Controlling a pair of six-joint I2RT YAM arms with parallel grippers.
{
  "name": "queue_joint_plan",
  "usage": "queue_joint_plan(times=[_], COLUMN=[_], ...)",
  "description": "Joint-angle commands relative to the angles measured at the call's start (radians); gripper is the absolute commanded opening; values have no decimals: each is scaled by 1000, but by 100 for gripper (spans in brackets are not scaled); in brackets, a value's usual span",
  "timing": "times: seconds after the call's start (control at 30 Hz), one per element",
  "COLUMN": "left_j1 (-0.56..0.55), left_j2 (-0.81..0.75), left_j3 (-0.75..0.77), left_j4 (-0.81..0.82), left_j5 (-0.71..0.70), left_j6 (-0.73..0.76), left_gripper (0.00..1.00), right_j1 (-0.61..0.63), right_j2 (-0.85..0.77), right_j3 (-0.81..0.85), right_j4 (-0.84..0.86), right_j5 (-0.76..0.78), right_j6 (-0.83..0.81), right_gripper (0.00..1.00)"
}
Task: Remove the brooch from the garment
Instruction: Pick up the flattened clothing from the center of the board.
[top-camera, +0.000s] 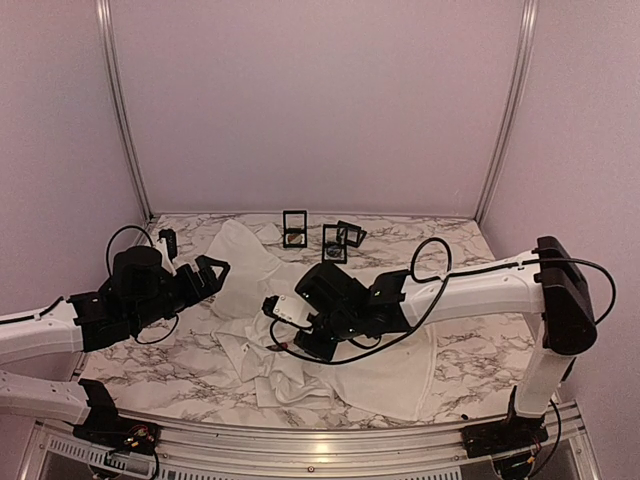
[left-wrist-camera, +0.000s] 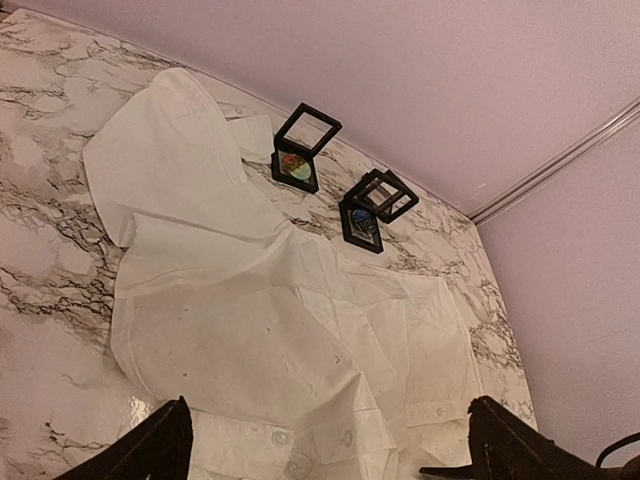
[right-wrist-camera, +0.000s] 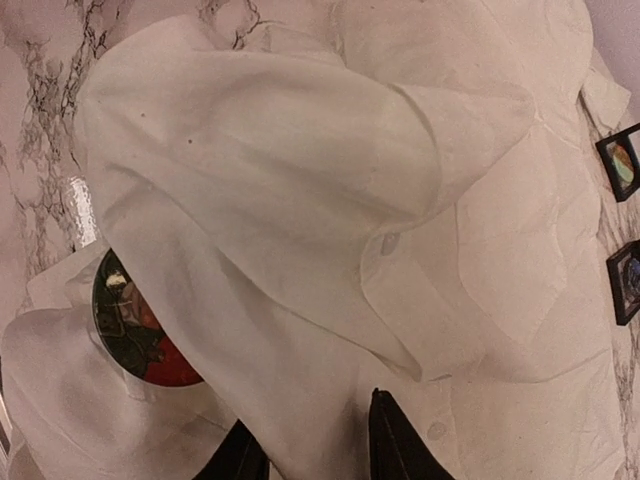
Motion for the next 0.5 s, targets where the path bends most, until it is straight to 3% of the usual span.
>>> queue_joint_plan(times=[0.0, 0.3, 0.47], left_j1=[8, 8, 8], left_j2=[8, 22, 22], left_j3=[-7, 5, 19], left_j4=[-6, 17, 16], left_j5=[36, 99, 123], left_j6=[-24, -34, -40], left_gripper=[99, 99, 99], right_j1=[7, -10, -46], right_j2=[20, 48, 44], right_j3=[40, 87, 125], right_j4=[20, 16, 6], right_j5=[17, 26, -39], right_j6=[2, 51, 120], right_gripper=[29, 0, 0])
